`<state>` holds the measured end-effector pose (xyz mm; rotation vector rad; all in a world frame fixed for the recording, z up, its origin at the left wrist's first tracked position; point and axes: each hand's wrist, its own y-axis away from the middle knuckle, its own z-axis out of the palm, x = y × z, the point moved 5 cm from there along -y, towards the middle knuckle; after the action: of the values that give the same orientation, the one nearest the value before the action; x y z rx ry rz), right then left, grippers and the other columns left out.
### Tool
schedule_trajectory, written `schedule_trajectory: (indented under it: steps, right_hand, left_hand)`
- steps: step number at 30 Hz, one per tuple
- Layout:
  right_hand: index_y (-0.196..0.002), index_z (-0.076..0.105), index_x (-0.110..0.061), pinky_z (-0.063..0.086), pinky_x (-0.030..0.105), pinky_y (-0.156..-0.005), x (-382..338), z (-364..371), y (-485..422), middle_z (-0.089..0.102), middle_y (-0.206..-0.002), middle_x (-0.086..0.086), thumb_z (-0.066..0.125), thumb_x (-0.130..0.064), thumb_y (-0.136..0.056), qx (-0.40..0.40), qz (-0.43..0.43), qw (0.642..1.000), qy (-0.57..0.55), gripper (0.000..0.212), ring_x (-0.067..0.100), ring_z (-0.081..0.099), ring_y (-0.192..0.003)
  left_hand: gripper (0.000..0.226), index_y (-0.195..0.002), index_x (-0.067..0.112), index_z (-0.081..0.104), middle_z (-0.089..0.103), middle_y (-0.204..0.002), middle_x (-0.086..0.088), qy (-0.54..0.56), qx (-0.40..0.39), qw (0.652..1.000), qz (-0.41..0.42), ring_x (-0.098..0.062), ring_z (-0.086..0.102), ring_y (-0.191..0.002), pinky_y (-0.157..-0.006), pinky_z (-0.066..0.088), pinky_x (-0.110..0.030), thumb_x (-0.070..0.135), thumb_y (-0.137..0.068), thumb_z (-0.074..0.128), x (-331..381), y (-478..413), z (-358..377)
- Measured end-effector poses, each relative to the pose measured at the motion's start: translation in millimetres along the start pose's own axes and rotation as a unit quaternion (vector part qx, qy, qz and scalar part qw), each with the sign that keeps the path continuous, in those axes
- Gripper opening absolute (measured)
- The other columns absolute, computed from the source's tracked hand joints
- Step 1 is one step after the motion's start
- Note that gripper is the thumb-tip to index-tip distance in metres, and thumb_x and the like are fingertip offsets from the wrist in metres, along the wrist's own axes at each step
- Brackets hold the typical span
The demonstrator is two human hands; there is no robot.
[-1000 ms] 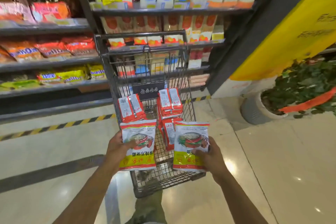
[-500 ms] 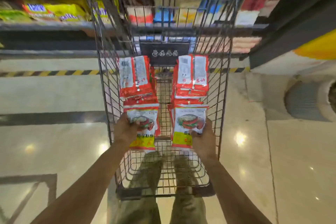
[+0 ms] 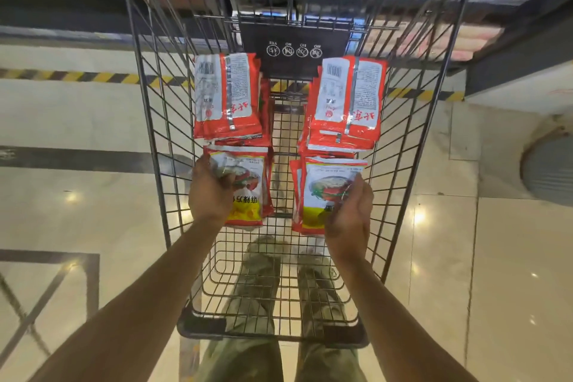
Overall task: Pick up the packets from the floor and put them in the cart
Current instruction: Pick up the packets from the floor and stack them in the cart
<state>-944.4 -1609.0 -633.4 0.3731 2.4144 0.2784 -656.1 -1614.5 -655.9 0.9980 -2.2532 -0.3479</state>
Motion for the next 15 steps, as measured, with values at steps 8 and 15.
schedule_trajectory:
  steps: [8,15]
  right_hand:
    - [-0.153,0.044,-0.004,0.029,0.058,-0.125,15,30,-3,0.041,-0.16,0.023,0.066,-0.041,-0.102,-0.067,-0.13,0.964,0.221,0.067,0.039,0.029,-0.155]
    - [-0.165,0.018,-0.006,0.008,0.054,-0.13,16,33,-4,0.013,-0.172,0.024,0.024,-0.06,-0.106,-0.168,-0.115,0.943,0.263,0.08,0.042,0.008,-0.16]
  left_hand:
    - [0.071,-0.16,0.014,0.031,0.03,-0.164,-0.02,-0.257,-0.062,0.932,0.249,-0.044,0.023,-0.154,-0.125,0.022,-0.062,0.043,-0.096,0.034,4,22,15]
    - [0.078,-0.167,0.021,-0.004,-0.012,-0.174,-0.014,-0.354,-0.147,0.889,0.251,-0.034,-0.011,-0.16,-0.127,-0.005,-0.054,0.064,-0.102,0.004,-24,31,18]
